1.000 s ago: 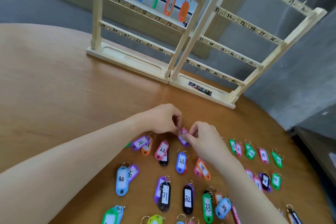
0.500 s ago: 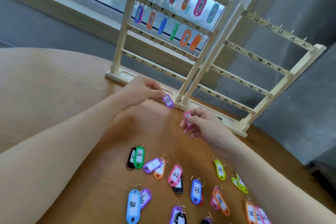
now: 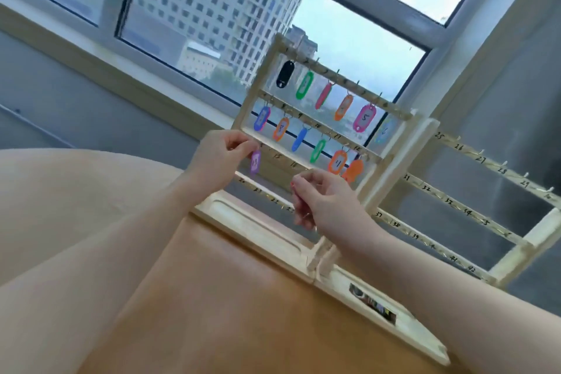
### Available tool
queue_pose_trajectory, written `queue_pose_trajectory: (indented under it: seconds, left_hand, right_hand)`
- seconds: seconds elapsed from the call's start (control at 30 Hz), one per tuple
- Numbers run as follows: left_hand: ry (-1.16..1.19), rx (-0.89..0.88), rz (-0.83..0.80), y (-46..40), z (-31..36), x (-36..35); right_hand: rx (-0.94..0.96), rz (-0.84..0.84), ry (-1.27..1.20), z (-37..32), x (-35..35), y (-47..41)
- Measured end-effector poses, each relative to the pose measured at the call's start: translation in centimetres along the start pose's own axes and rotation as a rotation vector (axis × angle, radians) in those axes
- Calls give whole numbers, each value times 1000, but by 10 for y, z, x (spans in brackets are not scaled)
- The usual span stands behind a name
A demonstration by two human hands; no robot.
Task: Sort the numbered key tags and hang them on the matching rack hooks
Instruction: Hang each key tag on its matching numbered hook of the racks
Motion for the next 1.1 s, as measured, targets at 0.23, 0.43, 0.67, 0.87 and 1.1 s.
queue_pose_trajectory:
  seconds: [0.23, 0.43, 0.67, 0.87, 1.1]
  left_hand:
    - [31, -94, 124, -49, 16, 10]
    - [61, 6, -21, -61, 3, 35]
    - [-46, 62, -209, -60, -1, 25]
    - [-89, 89, -227, -60, -8, 16]
    - [-54, 85, -185, -64, -17, 10]
  right_hand:
    - [52, 5, -66, -26, -13, -70]
    - [18, 18, -90, -6, -29, -92]
    - [30, 67, -126, -3, -41, -109]
    - [19, 87, -126, 2, -47, -121]
    - [21, 93, -87, 1, -46, -121]
Point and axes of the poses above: each hand's wrist, its own y-axis away from the middle knuckle, its own x-axis out of the back of the hand, z = x × y, the point moved 5 cm from there along -y, towards the middle knuckle, and after that the axes turned 3 degrees about x, right-handed, at the moved point
